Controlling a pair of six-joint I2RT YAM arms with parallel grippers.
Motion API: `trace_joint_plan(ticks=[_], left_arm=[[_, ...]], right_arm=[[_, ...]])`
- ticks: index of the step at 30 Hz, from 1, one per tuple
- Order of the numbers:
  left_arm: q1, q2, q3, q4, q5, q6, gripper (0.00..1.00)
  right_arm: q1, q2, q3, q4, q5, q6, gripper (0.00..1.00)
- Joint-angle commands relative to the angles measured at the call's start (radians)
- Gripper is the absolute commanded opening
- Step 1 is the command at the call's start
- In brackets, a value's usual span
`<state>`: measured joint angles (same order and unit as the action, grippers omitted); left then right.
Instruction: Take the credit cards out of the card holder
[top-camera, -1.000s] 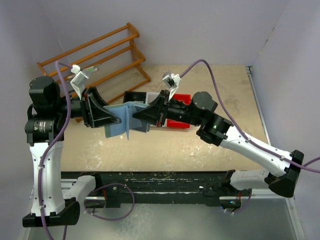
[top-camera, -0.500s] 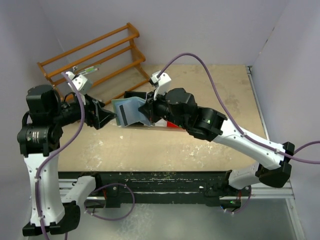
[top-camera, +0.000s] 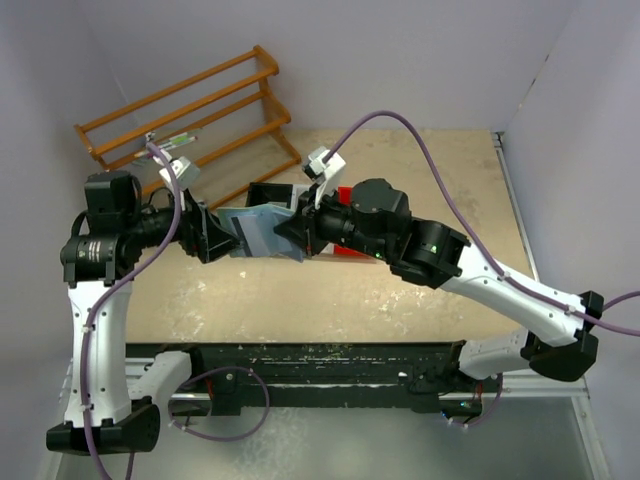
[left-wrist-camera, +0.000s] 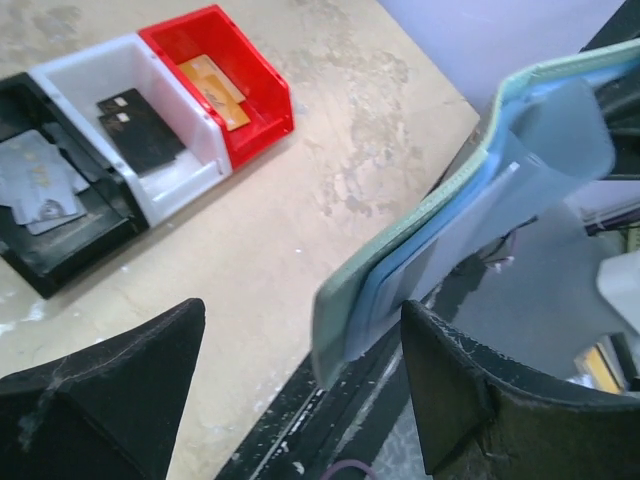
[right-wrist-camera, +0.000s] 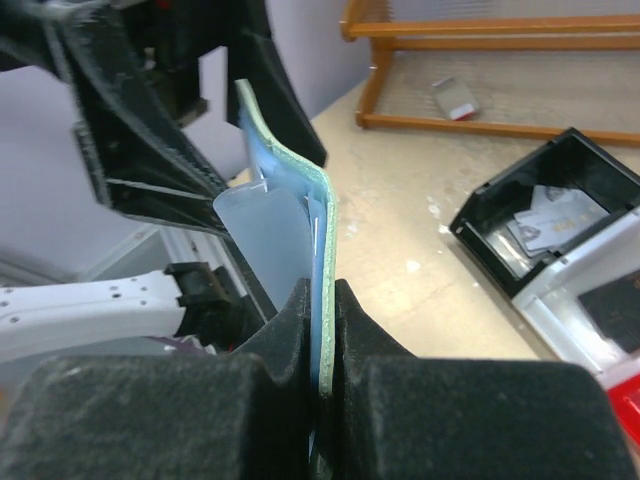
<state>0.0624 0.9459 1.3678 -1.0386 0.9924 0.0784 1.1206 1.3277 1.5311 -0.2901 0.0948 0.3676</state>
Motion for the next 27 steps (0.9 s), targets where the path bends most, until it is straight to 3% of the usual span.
trace_joint_plan(ticks=[1, 5, 9, 14, 17, 19, 24, 27], left_arm=[[-0.003, -0.008, 0.0, 0.054, 0.146, -0.079, 0.82], [-0.003, -0.01, 0.017, 0.067, 0.202, -0.114, 0.79], [-0.003, 0.001, 0.018, 0.066, 0.287, -0.139, 0.64], [-0.002, 0.008, 0.017, 0.028, 0.412, -0.134, 0.7], [-0.003, 0.009, 0.019, 0.016, 0.474, -0.13, 0.67], [-0.002, 0.017, 0.026, -0.006, 0.498, -0.115, 0.56], [-0.002, 0.051, 0.063, -0.112, 0.532, -0.021, 0.16], [-0.003, 0.074, 0.085, -0.147, 0.571, -0.001, 0.02]], right_arm=[[0.005, -0.034, 0.006, 0.105, -0.136, 0.016, 0.0], [0.005, -0.04, 0.0, 0.139, -0.18, 0.018, 0.0], [0.003, -0.055, -0.016, 0.167, -0.19, 0.026, 0.0], [0.0, -0.056, -0.013, 0.158, -0.18, 0.024, 0.0], [-0.002, -0.051, -0.01, 0.148, -0.176, 0.023, 0.0], [-0.003, -0.054, -0.007, 0.142, -0.174, 0.024, 0.0], [-0.02, -0.075, 0.0, 0.123, -0.182, 0.036, 0.0], [-0.05, -0.112, -0.019, 0.132, -0.237, 0.051, 0.0]])
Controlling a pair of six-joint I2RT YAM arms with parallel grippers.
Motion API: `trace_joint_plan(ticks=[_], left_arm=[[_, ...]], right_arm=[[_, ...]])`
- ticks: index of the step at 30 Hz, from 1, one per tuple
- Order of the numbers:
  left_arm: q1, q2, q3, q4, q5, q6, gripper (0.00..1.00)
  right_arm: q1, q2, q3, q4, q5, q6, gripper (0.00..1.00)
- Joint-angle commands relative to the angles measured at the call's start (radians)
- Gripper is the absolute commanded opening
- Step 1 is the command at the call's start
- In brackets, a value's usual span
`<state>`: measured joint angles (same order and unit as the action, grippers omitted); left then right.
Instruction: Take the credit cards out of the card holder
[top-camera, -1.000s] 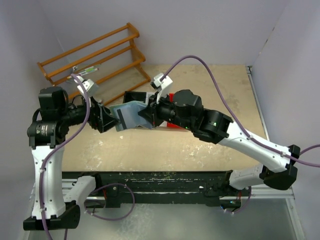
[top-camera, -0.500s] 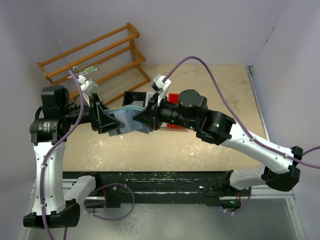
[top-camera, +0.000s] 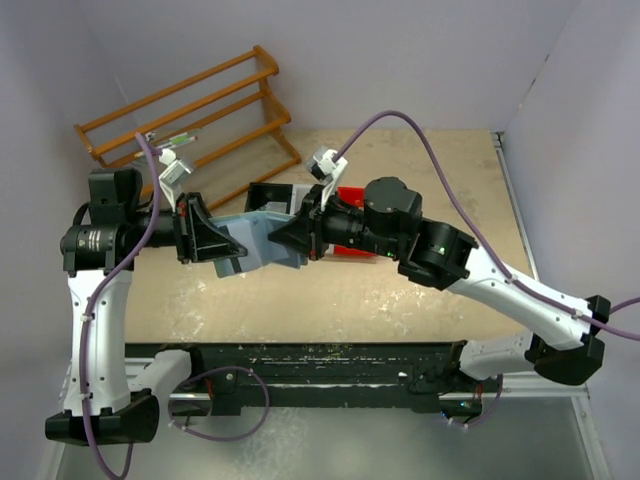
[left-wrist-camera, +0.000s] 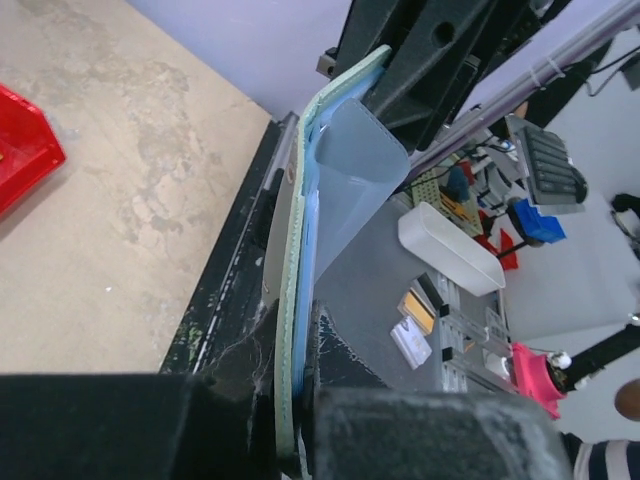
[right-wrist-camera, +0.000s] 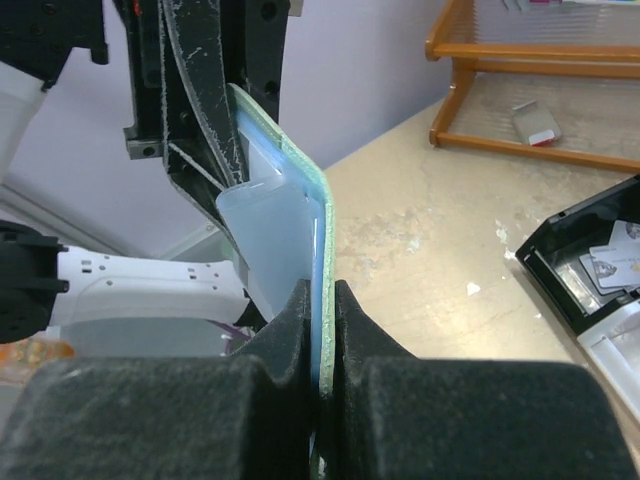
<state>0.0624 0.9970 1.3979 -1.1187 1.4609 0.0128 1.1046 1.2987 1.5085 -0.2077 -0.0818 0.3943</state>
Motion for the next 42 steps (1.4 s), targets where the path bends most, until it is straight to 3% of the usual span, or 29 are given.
trace_joint_plan(ticks=[1, 5, 10, 15, 21, 31, 36, 39, 42], left_arm=[[-0.003, 0.029, 0.057, -0.068, 0.119, 0.058, 0.0], [-0.001, 0.042, 0.056, -0.037, 0.205, -0.008, 0.0], [-0.001, 0.03, 0.029, 0.05, 0.274, -0.119, 0.0], [0.0, 0.002, -0.018, 0.177, 0.282, -0.247, 0.0], [-0.001, -0.01, -0.043, 0.232, 0.182, -0.268, 0.0], [-0.001, -0.001, -0.019, 0.214, 0.167, -0.24, 0.01], [-0.001, -0.007, -0.017, 0.204, 0.161, -0.226, 0.02], [-0.001, 0.001, -0.016, 0.16, 0.133, -0.173, 0.02], [-0.001, 0.036, 0.011, 0.005, 0.078, -0.014, 0.08]], right_arm=[[-0.046, -0.098, -0.011, 0.065, -0.096, 0.032, 0.0], [-0.122, -0.16, -0.087, 0.153, -0.265, 0.085, 0.01], [-0.185, -0.158, -0.129, 0.196, -0.388, 0.136, 0.21], [-0.21, -0.131, -0.112, 0.166, -0.409, 0.14, 0.46], [-0.247, -0.175, -0.103, 0.145, -0.312, 0.125, 0.65], [-0.246, -0.098, -0.24, 0.39, -0.45, 0.241, 0.94], [-0.245, -0.072, -0.265, 0.482, -0.473, 0.284, 0.88], [-0.241, -0.05, -0.271, 0.553, -0.493, 0.325, 0.76], [-0.234, -0.02, -0.258, 0.573, -0.521, 0.353, 0.6]])
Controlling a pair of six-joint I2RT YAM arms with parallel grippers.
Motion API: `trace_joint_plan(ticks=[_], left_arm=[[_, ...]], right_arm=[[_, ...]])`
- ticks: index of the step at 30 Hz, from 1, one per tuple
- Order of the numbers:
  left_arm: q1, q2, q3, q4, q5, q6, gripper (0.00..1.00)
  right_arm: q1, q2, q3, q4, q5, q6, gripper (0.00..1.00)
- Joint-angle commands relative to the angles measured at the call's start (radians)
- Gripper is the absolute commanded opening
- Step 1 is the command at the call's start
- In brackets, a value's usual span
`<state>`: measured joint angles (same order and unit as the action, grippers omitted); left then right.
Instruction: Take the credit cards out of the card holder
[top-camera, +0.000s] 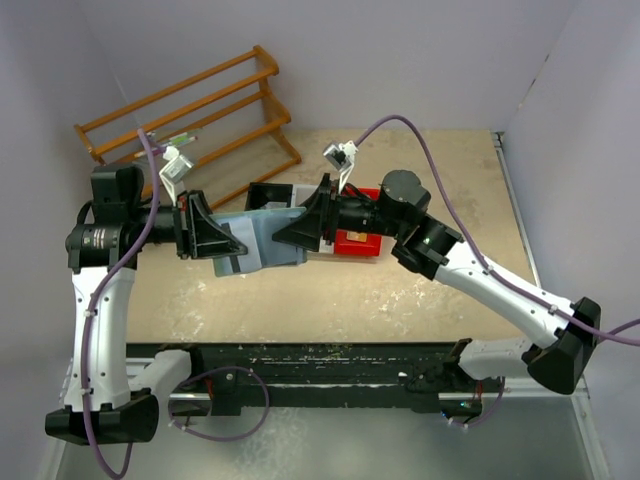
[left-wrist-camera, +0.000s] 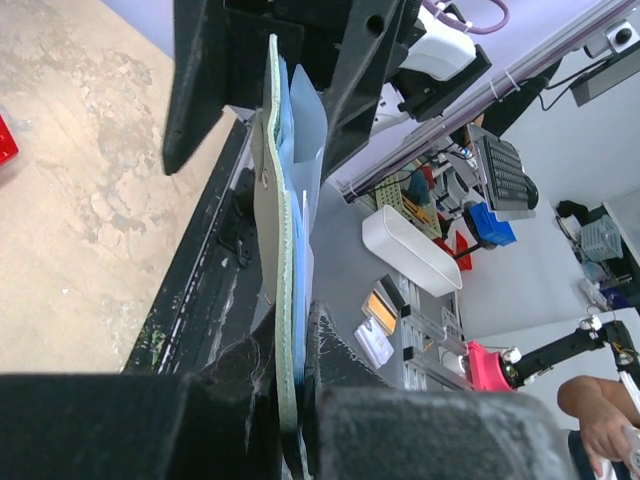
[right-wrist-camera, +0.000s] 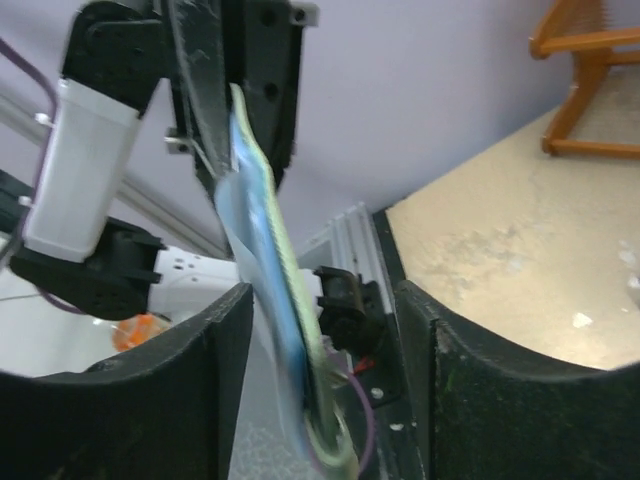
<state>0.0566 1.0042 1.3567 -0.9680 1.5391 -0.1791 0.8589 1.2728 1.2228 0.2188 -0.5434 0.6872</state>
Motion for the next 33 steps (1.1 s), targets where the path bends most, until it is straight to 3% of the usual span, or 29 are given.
trace_joint_plan(ticks=[1, 5, 7, 9, 13, 18, 23, 27, 28, 31, 32, 33], left_arm=[[0.005, 0.048, 0.073, -0.22, -0.04, 0.249, 0.09], [0.005, 0.131, 0.136, -0.459, -0.107, 0.51, 0.13], [0.007, 0.152, 0.145, -0.517, -0.116, 0.58, 0.14], [0.011, 0.151, 0.14, -0.523, -0.124, 0.597, 0.21], [0.015, 0.13, 0.134, -0.505, -0.143, 0.592, 0.48], [0.015, 0.112, 0.129, -0.513, -0.127, 0.608, 0.54], [0.015, 0.119, 0.128, -0.579, -0.069, 0.67, 0.41], [0.015, 0.113, 0.122, -0.578, -0.059, 0.67, 0.36], [0.015, 0.115, 0.122, -0.578, -0.057, 0.67, 0.32], [0.015, 0.127, 0.124, -0.576, -0.072, 0.67, 0.04], [0.015, 0.131, 0.124, -0.571, -0.086, 0.665, 0.0], [0.016, 0.135, 0.123, -0.562, -0.112, 0.654, 0.0]], right_arm=[[0.014, 0.014, 0.03, 0.147, -0.068, 0.065, 0.54], [0.014, 0.018, 0.038, 0.118, -0.078, 0.06, 0.28], [0.014, 0.01, 0.038, 0.078, -0.083, 0.051, 0.14], [0.014, 0.003, 0.037, 0.048, -0.105, 0.048, 0.06], [0.012, -0.016, 0.042, 0.037, -0.099, 0.026, 0.01], [0.012, -0.014, 0.077, -0.015, -0.098, -0.004, 0.0], [0.011, -0.016, 0.081, -0.031, -0.094, -0.015, 0.0], [0.009, -0.016, 0.075, -0.026, -0.096, -0.013, 0.0], [0.009, -0.016, 0.072, -0.022, -0.095, -0.013, 0.0], [0.001, -0.009, 0.068, -0.028, -0.089, -0.018, 0.04], [-0.003, -0.006, 0.068, -0.033, -0.087, -0.018, 0.06], [-0.009, -0.003, 0.067, -0.035, -0.086, -0.019, 0.16]])
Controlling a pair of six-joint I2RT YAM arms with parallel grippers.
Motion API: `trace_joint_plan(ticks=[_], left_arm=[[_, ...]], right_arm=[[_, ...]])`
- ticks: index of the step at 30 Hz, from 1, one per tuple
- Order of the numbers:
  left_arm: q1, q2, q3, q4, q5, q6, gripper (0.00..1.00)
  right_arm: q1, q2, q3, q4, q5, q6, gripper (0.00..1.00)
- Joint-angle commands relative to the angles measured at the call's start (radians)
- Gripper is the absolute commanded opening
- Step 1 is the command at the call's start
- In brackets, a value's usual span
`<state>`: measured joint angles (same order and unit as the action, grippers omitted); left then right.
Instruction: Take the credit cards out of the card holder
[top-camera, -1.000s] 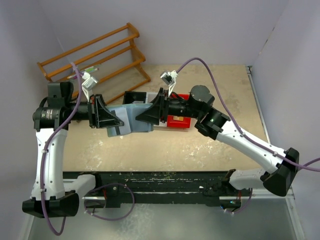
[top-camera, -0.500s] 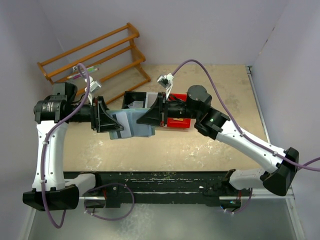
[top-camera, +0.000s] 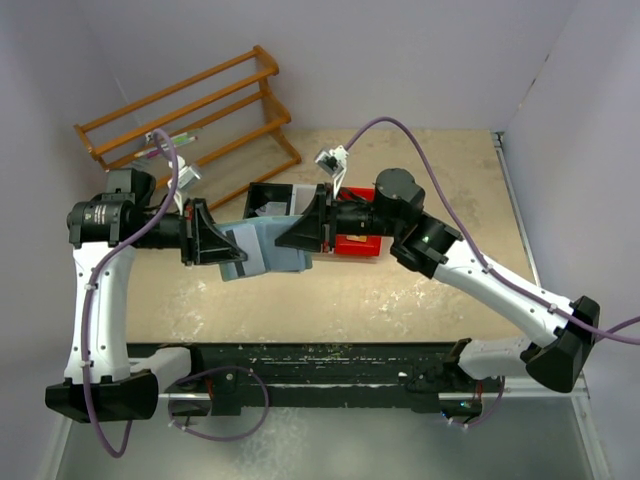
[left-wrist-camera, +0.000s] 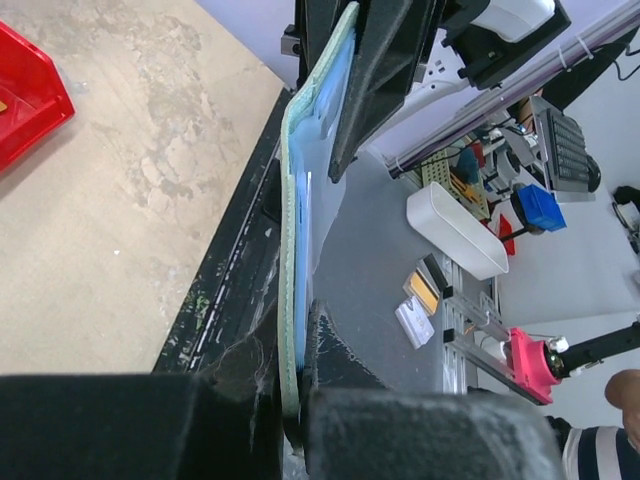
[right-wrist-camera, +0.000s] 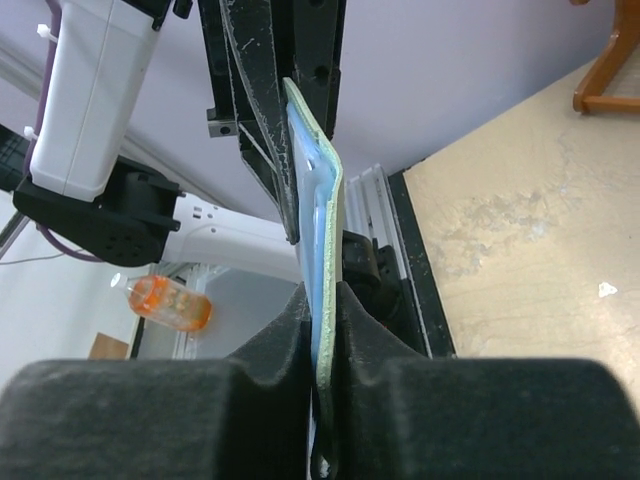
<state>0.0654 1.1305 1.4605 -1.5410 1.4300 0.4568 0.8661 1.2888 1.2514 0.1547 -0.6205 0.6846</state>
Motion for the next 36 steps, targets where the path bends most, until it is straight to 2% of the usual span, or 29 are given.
trace_joint_plan(ticks=[1, 5, 9, 12, 13, 18, 24, 30, 36], left_arm=[[0.008, 0.009, 0.018, 0.014, -0.017, 0.011, 0.0], [0.008, -0.002, 0.004, 0.075, -0.065, -0.05, 0.0], [0.008, -0.025, -0.027, 0.199, -0.187, -0.185, 0.0], [0.008, -0.035, -0.061, 0.303, -0.381, -0.261, 0.0], [0.009, -0.035, -0.071, 0.324, -0.429, -0.284, 0.0], [0.01, 0.0, -0.068, 0.34, -0.486, -0.301, 0.0], [0.014, 0.009, -0.055, 0.358, -0.428, -0.318, 0.0], [0.017, 0.027, -0.015, 0.339, -0.392, -0.316, 0.0], [0.025, 0.043, 0.0, 0.309, -0.358, -0.299, 0.0]], right_arm=[[-0.023, -0.013, 0.039, 0.024, -0.007, -0.017, 0.25], [-0.076, 0.002, 0.057, -0.017, -0.009, -0.008, 0.49], [-0.158, -0.055, 0.071, -0.089, 0.053, -0.025, 0.6], [-0.158, -0.096, 0.097, -0.135, 0.206, -0.104, 0.59], [-0.154, -0.1, 0.1, -0.136, 0.208, -0.111, 0.6], [-0.09, -0.047, 0.076, -0.068, 0.172, -0.082, 0.6], [-0.059, 0.068, 0.071, 0.098, 0.036, 0.029, 0.59], [-0.063, 0.166, 0.057, 0.264, -0.118, 0.183, 0.51], [-0.067, 0.181, 0.064, 0.261, -0.101, 0.19, 0.44]])
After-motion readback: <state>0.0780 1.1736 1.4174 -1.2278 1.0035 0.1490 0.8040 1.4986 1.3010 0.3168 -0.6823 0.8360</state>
